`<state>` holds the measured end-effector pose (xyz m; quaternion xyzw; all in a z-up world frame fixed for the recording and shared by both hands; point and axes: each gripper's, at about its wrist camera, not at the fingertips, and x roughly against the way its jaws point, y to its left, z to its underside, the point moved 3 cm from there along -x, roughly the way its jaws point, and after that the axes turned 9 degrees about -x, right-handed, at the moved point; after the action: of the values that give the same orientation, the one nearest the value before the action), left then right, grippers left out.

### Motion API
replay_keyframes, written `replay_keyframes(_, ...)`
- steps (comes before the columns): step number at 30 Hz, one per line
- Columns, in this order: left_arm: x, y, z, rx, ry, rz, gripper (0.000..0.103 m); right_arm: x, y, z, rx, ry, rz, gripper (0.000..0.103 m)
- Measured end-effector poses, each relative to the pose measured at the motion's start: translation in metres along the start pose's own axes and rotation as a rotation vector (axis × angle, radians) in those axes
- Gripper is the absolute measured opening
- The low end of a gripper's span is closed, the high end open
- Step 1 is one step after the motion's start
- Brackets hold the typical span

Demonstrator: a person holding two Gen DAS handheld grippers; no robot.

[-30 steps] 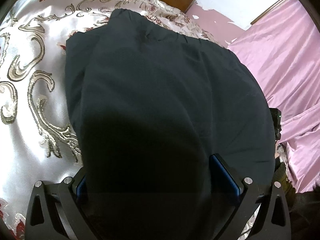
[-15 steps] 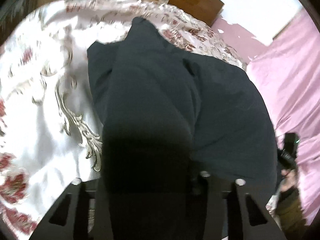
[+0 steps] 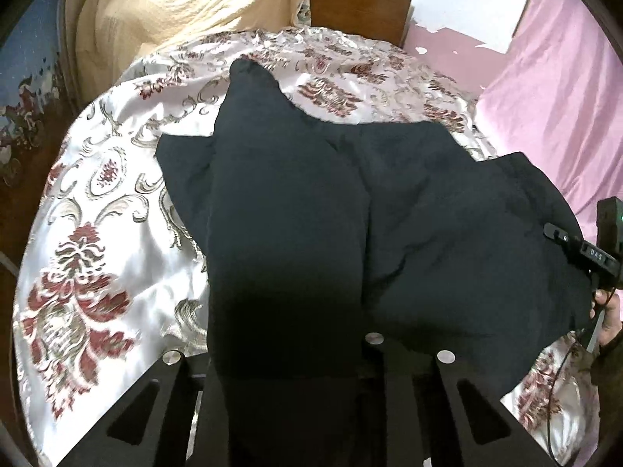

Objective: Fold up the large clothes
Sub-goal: 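Press both tools down on the folded jacket's edge to flatten it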

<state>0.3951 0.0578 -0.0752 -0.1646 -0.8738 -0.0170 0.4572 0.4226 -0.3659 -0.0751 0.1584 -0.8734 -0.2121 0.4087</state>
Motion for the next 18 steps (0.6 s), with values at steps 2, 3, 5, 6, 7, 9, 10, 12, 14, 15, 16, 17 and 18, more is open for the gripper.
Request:
replay_keyframes(2, 0.015, -0.006, 0.001, -0.013, -0.008, 0.007, 0.020, 0.010, 0.014, 0.001, 0.031, -0.005, -0.007, 0.010)
replay_keyframes(3, 0.022, -0.010, 0.002, -0.022, -0.012, 0.009, 0.020, 0.015, 0.022, 0.000, 0.045, 0.001, -0.012, 0.010)
replay_keyframes(5, 0.034, -0.019, 0.007, -0.054, -0.013, -0.002, 0.020, 0.026, 0.032, 0.001, 0.045, -0.003, -0.025, 0.010)
replay_keyframes(6, 0.036, -0.021, 0.010, -0.055, -0.004, -0.006, 0.020, 0.030, 0.034, 0.003, 0.043, 0.009, -0.034, 0.011)
replay_keyframes(7, 0.035, -0.021, 0.014, -0.046, 0.006, -0.004, 0.020, 0.031, 0.033, 0.004, 0.034, 0.021, -0.031, 0.010)
replay_keyframes(9, 0.027, -0.019, 0.021, -0.025, 0.018, 0.002, 0.020, 0.032, 0.025, 0.011, 0.019, 0.022, 0.016, 0.011)
replay_keyframes(10, 0.021, -0.014, 0.026, -0.006, 0.022, 0.008, 0.020, 0.030, 0.019, 0.015, 0.009, 0.034, 0.033, 0.014)
replay_keyframes(12, 0.014, -0.008, 0.035, 0.016, 0.026, 0.017, 0.020, 0.023, 0.000, 0.019, -0.031, 0.054, 0.088, 0.019)
replay_keyframes(14, 0.006, 0.000, 0.041, 0.038, 0.033, 0.032, 0.020, 0.015, -0.016, 0.022, -0.020, 0.068, 0.141, 0.029)
replay_keyframes(15, 0.004, 0.001, 0.042, 0.042, 0.036, 0.036, 0.020, 0.011, -0.021, 0.024, -0.011, 0.081, 0.155, 0.039)
replay_keyframes(16, 0.000, 0.005, 0.041, 0.044, 0.039, 0.042, 0.020, 0.006, -0.028, 0.025, 0.003, 0.105, 0.162, 0.046)
replay_keyframes(17, -0.002, 0.008, 0.040, 0.046, 0.041, 0.047, 0.021, -0.002, -0.035, 0.026, 0.024, 0.132, 0.159, 0.049)
replay_keyframes(18, -0.005, 0.011, 0.040, 0.046, 0.043, 0.053, 0.021, -0.008, -0.039, 0.026, 0.042, 0.156, 0.153, 0.055)
